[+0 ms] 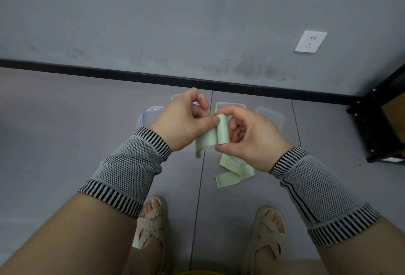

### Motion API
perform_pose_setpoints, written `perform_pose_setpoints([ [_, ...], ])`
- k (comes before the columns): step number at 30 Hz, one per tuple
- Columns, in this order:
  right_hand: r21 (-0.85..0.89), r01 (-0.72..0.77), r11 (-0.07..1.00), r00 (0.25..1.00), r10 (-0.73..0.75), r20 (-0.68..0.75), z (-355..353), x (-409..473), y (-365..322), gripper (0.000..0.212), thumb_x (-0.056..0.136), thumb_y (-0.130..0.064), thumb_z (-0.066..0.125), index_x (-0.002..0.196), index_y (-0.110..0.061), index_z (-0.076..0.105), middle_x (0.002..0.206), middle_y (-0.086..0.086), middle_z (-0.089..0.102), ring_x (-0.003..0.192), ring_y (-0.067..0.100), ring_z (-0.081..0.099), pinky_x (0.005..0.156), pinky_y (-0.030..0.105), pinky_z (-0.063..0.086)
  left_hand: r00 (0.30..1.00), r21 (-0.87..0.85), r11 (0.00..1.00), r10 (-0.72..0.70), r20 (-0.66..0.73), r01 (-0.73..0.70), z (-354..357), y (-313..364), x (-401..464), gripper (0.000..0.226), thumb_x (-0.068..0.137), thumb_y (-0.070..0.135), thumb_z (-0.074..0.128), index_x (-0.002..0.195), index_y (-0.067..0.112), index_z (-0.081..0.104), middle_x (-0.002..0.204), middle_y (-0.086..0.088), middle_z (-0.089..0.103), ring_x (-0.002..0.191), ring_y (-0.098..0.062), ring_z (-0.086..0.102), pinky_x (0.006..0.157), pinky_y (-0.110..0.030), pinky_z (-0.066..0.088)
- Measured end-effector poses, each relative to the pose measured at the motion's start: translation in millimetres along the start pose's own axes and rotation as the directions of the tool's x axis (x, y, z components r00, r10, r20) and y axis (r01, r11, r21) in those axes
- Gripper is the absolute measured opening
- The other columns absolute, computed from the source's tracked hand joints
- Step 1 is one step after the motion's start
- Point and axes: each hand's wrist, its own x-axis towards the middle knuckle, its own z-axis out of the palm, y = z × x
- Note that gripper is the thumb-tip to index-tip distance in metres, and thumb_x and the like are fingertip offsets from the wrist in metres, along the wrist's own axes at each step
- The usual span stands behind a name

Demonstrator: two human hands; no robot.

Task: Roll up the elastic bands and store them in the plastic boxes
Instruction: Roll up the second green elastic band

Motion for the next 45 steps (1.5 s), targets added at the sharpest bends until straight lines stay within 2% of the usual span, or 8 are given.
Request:
perform_pose_setpoints([
  [6, -0.168, 0.062, 0.984, 0.998, -0.066, -0.018, 0, 1, 0, 0.047, 0.067, -0.012, 0.080, 0.106, -0.030, 0.061, 0.066, -0.007, 0.053, 0.062, 0.006, 0.054, 0.064, 0.022, 0.048, 0.999, 0.027, 1.000, 0.012, -0.052, -0.011, 4, 0, -2, 0.028, 0.078, 0.020, 0.073, 0.083, 0.019, 0.045, 0.071, 0.000, 0.068, 0.063, -0.012, 0.059, 0.069, -0.033, 0.052],
  [11, -0.242, 0.119, 0.963, 0.988, -0.139, -0.066, 4, 0, 2, 0.055, 0.070, -0.008, 0.074, 0.118, -0.031, 0.060, 0.069, -0.009, 0.052, 0.065, 0.008, 0.051, 0.065, 0.018, 0.045, 0.998, 0.023, 1.000, 0.002, -0.061, -0.001, 4, -4, 1, 0.026, 0.081, 0.015, 0.070, 0.083, 0.022, 0.044, 0.071, 0.003, 0.067, 0.055, -0.004, 0.053, 0.058, -0.022, 0.046],
  [17, 0.031, 0.000, 1.000, 0.993, 0.004, -0.115, 9, -2, 8, 0.069, 0.072, -0.009, 0.077, 0.124, -0.043, 0.048, 0.083, -0.003, 0.058, 0.073, 0.015, 0.059, 0.077, 0.035, 0.054, 0.999, -0.053, 0.999, 0.001, -0.043, -0.004, -2, -4, 2, 0.017, 0.084, 0.008, 0.066, 0.077, 0.020, 0.056, 0.063, 0.002, 0.062, 0.051, 0.000, 0.052, 0.055, -0.014, 0.042],
  [22, 0.330, -0.049, 0.943, 0.998, 0.059, -0.020, 7, -2, 2, 0.061, 0.076, -0.003, 0.075, 0.117, -0.042, 0.052, 0.105, -0.003, 0.062, 0.086, 0.025, 0.067, 0.082, 0.039, 0.057, 0.999, -0.149, 0.989, -0.018, -0.041, 0.012, -6, -6, 2, 0.012, 0.072, 0.022, 0.069, 0.076, 0.019, 0.058, 0.079, -0.016, 0.068, 0.076, -0.023, 0.062, 0.078, -0.037, 0.049],
  [25, 0.448, -0.091, 0.889, 0.995, 0.096, 0.012, 6, -2, -1, 0.047, 0.086, -0.002, 0.063, 0.117, -0.037, 0.054, 0.095, -0.003, 0.071, 0.077, 0.019, 0.070, 0.077, 0.031, 0.057, 0.999, -0.113, 0.994, -0.006, -0.047, 0.001, -6, -7, 3, 0.014, 0.080, 0.013, 0.069, 0.076, 0.018, 0.057, 0.077, -0.013, 0.066, 0.074, -0.021, 0.060, 0.076, -0.038, 0.049],
  [31, 0.317, -0.080, 0.945, 0.995, 0.097, -0.038, 2, -2, -1, 0.037, 0.091, -0.012, 0.060, 0.115, -0.039, 0.056, 0.083, -0.013, 0.073, 0.082, -0.001, 0.066, 0.081, 0.017, 0.050, 0.999, -0.069, 0.997, 0.020, -0.040, -0.022, -1, -6, 4, 0.018, 0.085, 0.003, 0.064, 0.075, 0.017, 0.056, 0.072, -0.006, 0.063, 0.070, -0.017, 0.059, 0.069, -0.027, 0.048],
  [38, 0.449, -0.049, 0.892, 0.983, 0.124, -0.139, 7, -1, 0, 0.036, 0.085, 0.001, 0.064, 0.105, -0.030, 0.063, 0.079, 0.003, 0.072, 0.073, 0.012, 0.066, 0.076, 0.029, 0.056, 0.999, -0.090, 0.995, 0.040, -0.034, -0.043, 2, -4, 4, 0.016, 0.086, 0.003, 0.062, 0.079, 0.016, 0.056, 0.077, -0.011, 0.065, 0.073, -0.019, 0.059, 0.072, -0.029, 0.050],
  [45, 0.502, -0.048, 0.864, 0.961, 0.177, -0.212, 10, 2, -1, 0.037, 0.084, 0.001, 0.065, 0.106, -0.028, 0.061, 0.081, 0.002, 0.072, 0.074, 0.013, 0.066, 0.076, 0.026, 0.055, 0.998, -0.027, 1.000, -0.009, -0.067, 0.008, 0, -7, 6, 0.011, 0.085, 0.021, 0.066, 0.084, 0.024, 0.056, 0.064, 0.004, 0.064, 0.049, 0.000, 0.050, 0.051, -0.018, 0.040],
])
